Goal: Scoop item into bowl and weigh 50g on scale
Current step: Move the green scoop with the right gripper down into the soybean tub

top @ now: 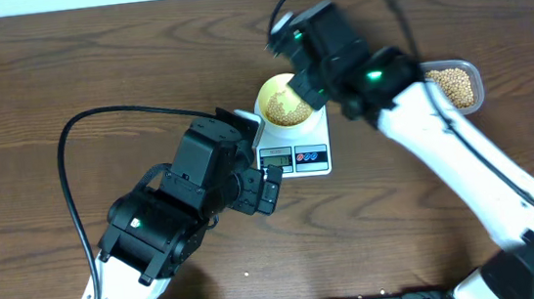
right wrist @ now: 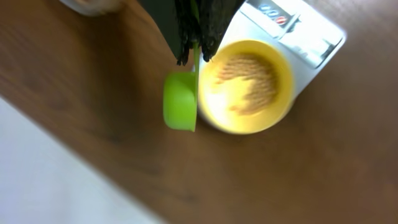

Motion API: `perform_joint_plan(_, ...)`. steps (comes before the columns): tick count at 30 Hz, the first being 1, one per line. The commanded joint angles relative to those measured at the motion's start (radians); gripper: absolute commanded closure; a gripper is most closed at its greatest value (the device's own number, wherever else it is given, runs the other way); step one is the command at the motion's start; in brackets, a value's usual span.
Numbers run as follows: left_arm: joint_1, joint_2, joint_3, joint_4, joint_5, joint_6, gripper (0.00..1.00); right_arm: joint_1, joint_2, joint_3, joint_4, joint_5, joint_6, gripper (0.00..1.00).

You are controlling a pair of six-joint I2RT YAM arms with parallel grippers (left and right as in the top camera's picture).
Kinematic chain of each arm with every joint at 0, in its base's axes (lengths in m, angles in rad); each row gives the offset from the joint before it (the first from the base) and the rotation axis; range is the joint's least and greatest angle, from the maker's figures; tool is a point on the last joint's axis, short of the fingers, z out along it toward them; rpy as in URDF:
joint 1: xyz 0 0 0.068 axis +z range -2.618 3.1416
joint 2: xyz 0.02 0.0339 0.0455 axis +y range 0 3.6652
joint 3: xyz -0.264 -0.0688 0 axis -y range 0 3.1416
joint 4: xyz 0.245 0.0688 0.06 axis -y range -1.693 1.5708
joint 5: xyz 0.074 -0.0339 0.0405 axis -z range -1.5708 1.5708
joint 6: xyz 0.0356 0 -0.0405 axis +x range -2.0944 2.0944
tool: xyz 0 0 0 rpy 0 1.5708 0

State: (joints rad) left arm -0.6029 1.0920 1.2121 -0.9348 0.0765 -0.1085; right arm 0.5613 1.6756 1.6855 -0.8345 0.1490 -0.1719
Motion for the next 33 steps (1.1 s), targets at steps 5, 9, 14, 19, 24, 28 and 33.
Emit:
perform_joint_plan(5, 0.003, -0.007, 0.021, 0.0, 0.003, -0.005, 0.02, -0.25, -0.082, 0.029, -0.22, 0.345, 0.282, 0.99)
perform_joint_plan(9, 0.003, -0.007, 0.021, 0.0, 0.002, -0.005, 0.02, -0.364, -0.035, 0.004, -0.285, 0.283, 0.337, 0.99)
perform_joint_plan(14, 0.003, -0.007, 0.021, 0.0, 0.002, -0.005, 0.02, -0.415, 0.068, 0.0, -0.315, 0.218, 0.344, 0.99)
perform_joint_plan(19, 0.003, -0.007, 0.021, 0.0, 0.003, -0.005, 0.02, -0.417, 0.179, 0.0, -0.316, 0.224, 0.382, 0.99)
perform_joint_plan(24, 0.003, -0.007, 0.021, 0.0, 0.002, -0.005, 0.02, -0.42, 0.243, 0.0, -0.274, 0.227, 0.396, 0.99)
perform_joint_plan(28, 0.003, -0.007, 0.021, 0.0, 0.003, -0.005, 0.02, -0.438, 0.278, 0.0, -0.232, 0.243, 0.396, 0.99)
perform_joint_plan(33, 0.003, -0.007, 0.021, 0.0, 0.002, -0.005, 0.02, -0.467, 0.338, 0.0, -0.232, 0.233, 0.397, 0.99)
